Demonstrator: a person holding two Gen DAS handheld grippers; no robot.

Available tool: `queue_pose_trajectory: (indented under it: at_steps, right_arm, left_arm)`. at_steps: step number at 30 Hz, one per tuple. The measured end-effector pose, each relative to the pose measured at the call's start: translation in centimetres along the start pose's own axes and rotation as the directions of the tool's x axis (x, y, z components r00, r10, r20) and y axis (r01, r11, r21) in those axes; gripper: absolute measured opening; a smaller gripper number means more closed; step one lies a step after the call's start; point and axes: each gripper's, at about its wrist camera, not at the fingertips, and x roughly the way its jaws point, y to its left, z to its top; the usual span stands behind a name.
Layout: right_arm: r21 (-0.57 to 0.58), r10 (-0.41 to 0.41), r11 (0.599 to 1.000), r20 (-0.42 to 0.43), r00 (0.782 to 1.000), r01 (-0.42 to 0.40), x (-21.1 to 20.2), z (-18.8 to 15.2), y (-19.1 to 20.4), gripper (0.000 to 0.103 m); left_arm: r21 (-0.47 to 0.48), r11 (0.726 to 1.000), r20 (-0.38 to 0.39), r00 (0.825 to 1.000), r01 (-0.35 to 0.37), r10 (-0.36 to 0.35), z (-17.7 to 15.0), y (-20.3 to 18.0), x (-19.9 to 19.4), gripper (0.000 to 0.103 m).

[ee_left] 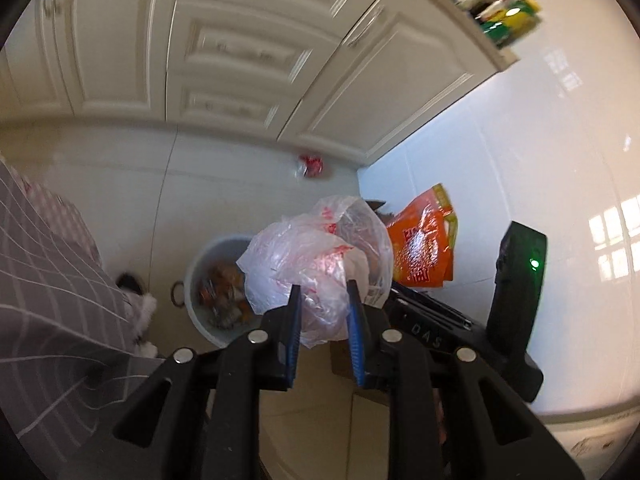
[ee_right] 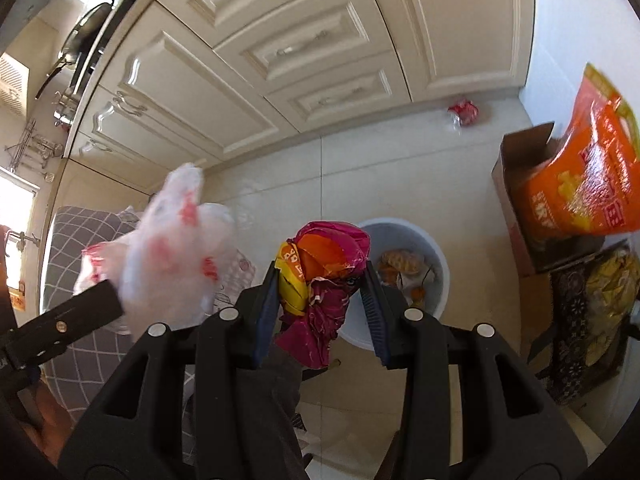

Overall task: Collect trash
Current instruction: 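Open both grippers over the blue bin to drop the bag and wrapper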

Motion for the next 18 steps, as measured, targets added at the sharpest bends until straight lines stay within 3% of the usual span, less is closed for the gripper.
queue_pose_trajectory:
  at_steps: [1, 2, 3, 6, 11, 18]
  right_arm:
    - [0.006, -0.001, 1.0, -0.002, 1.0, 0.001, 0.3, 0.0, -0.1, 0.043]
    - [0.014, -0.003, 1.0, -0.002, 1.0, 0.003, 0.6, 0.0, -0.3, 0.061]
    - [0.025, -0.008, 1.0, -0.002, 1.0, 0.008, 0.9, 0.0, -0.6, 0.078]
    - [0.044, -0.019, 0.999, -0.01, 1.0, 0.019, 1.3, -0.1, -1.1, 0.088]
    - [0.07, -0.038, 0.997, -0.01, 0.999, 0.039, 1.4, -0.5, -1.8, 0.095]
    - [0.066, -0.057, 0.996, 0.014, 0.998, 0.056, 0.1, -0.8, -1.0, 0.096]
  left_arm:
    - [-0.018, 1.0, -0.023, 1.0, 0.002, -0.002, 0.3, 0.3, 0.7, 0.026]
    - [-0.035, 0.999, -0.055, 0.998, -0.016, 0.014, 0.5, 0.8, 1.6, 0.039]
    - [-0.038, 0.999, -0.064, 0.998, -0.032, 0.03, 0.5, 1.0, 1.9, 0.059]
    - [-0.051, 0.997, -0.051, 0.997, -0.064, 0.062, 0.2, 1.9, 1.6, 0.074]
    - [-0.026, 0.994, -0.021, 0.994, -0.107, 0.106, 0.3, 2.0, 0.4, 0.085]
    - [0.028, 0.983, 0.064, 0.982, -0.181, 0.179, 0.0, 0.7, -2.5, 0.094]
